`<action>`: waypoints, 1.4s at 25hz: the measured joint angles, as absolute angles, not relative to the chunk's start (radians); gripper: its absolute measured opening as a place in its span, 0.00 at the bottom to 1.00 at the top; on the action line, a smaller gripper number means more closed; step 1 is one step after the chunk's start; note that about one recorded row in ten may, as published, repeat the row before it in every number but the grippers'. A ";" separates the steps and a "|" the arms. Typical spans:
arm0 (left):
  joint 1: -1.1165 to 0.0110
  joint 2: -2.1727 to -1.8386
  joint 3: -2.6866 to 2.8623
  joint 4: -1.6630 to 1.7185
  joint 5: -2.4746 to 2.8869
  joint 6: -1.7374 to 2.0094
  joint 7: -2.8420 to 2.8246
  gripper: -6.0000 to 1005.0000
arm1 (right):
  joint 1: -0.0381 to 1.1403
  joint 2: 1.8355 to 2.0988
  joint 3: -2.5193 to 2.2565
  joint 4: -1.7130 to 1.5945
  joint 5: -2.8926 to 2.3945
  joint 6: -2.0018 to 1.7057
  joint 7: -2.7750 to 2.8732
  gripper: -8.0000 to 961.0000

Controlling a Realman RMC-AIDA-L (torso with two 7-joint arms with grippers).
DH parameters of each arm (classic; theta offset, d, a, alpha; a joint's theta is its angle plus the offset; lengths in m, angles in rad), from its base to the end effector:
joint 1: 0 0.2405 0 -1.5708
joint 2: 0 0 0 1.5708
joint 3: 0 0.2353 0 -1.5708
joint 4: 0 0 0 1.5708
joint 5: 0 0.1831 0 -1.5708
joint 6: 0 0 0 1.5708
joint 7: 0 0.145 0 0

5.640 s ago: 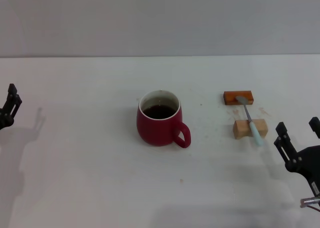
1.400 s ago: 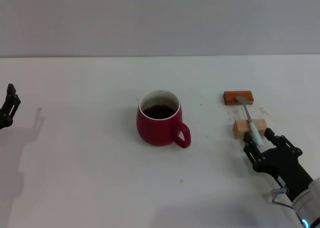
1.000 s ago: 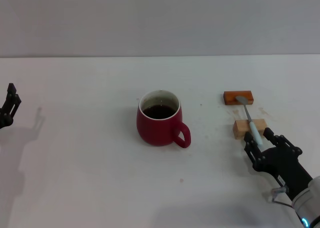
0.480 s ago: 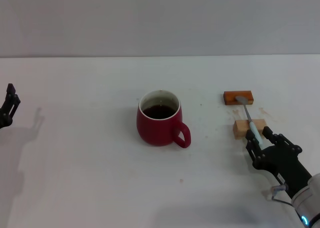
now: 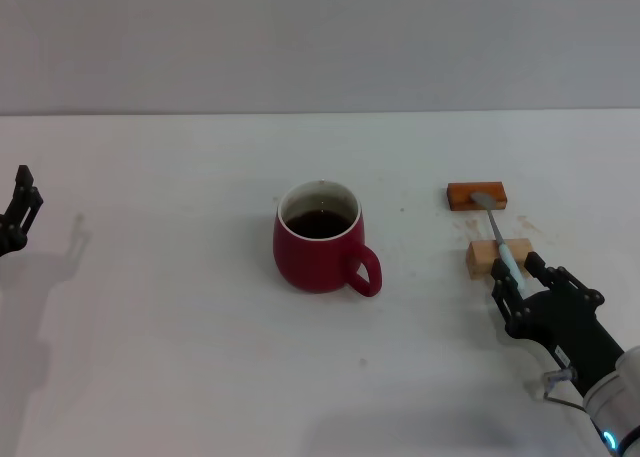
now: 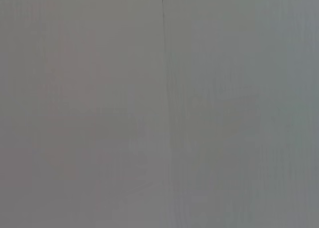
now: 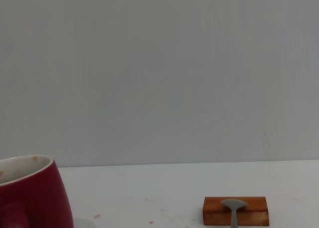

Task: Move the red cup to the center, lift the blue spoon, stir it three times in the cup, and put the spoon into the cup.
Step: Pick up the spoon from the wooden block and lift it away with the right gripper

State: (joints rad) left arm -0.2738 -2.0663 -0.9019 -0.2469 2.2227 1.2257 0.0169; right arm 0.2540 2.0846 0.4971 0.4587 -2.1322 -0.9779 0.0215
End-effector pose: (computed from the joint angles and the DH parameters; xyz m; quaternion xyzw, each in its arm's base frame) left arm -0.3256 0.2730 0.0313 -0.6379 -0.2308 -0.2587 0.6876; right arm 0.2809 0.2513 -0.0688 -0.7599 0.3130 0.2635 0.5050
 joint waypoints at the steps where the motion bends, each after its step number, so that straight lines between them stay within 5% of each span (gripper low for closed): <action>1: -0.274 -2.066 -0.902 -0.247 2.223 1.225 0.017 0.85 | 0.254 2.085 0.497 0.459 -2.132 -0.977 0.021 0.41; 30: -0.276 -2.066 -0.902 -0.245 2.223 1.226 0.017 0.85 | 0.264 2.083 0.498 0.462 -2.132 -0.951 0.023 0.36; 35: -0.278 -2.065 -0.902 -0.234 2.223 1.226 0.017 0.85 | 0.264 2.081 0.498 0.466 -2.132 -0.935 0.054 0.25</action>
State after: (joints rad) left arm -0.2782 -2.0655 -0.9019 -0.2341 2.2227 1.2256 0.0168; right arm 0.2638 2.0811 0.4982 0.4664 -2.1323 -0.9349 0.0539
